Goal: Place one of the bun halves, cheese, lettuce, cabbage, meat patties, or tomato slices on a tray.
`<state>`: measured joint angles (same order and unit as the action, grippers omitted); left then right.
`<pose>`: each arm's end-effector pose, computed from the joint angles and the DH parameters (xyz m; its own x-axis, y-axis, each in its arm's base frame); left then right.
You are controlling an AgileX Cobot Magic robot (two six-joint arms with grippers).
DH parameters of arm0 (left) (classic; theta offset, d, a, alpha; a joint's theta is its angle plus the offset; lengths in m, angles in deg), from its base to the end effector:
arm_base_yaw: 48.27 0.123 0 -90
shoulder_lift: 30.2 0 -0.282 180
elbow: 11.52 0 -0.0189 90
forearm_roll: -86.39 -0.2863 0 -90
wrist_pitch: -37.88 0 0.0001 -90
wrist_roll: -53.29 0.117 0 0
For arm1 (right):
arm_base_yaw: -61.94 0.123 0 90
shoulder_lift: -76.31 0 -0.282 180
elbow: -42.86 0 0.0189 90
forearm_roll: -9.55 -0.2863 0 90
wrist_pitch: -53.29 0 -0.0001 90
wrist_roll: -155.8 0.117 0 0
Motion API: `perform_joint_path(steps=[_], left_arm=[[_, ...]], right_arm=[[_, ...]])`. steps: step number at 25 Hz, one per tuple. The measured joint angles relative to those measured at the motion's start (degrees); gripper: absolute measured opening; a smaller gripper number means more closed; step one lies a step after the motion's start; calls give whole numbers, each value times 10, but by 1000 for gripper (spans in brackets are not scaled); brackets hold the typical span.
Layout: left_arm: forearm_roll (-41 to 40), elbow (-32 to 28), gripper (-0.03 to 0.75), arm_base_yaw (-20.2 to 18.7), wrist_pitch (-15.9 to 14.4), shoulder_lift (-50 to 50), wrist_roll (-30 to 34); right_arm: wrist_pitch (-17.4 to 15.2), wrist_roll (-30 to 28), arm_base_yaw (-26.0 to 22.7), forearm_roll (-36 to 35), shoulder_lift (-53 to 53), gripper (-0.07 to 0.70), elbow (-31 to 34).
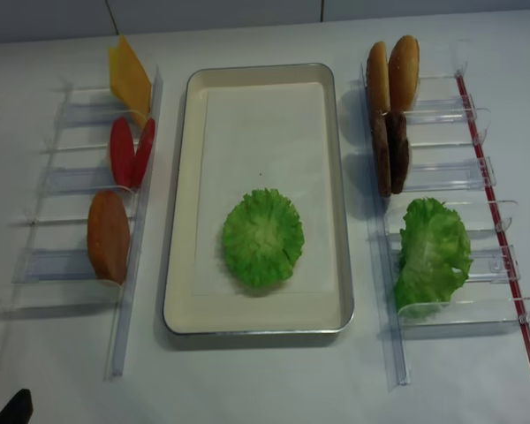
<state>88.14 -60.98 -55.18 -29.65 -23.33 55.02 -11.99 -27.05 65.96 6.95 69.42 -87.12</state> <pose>0.0442 -0.0087 0.2660 -0.5502 0.0853 -0.8306 0.1537 0.9881 -0.0003 0.0480 0.0082 0.2666 -0.5276 -0.0679 -0.8468 -0.1211 0.9926 -0.0041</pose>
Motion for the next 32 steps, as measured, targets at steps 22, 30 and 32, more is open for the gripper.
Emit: perform_joint_path(steps=[22, 30, 32], left_arm=[[0, 0, 412, 0, 0, 0, 0], [0, 0, 412, 0, 0, 0, 0], [0, 0, 412, 0, 0, 0, 0]], right_arm=[[0, 2, 0, 0, 0, 496, 0], [0, 2, 0, 0, 0, 496, 0], [0, 2, 0, 0, 0, 496, 0]])
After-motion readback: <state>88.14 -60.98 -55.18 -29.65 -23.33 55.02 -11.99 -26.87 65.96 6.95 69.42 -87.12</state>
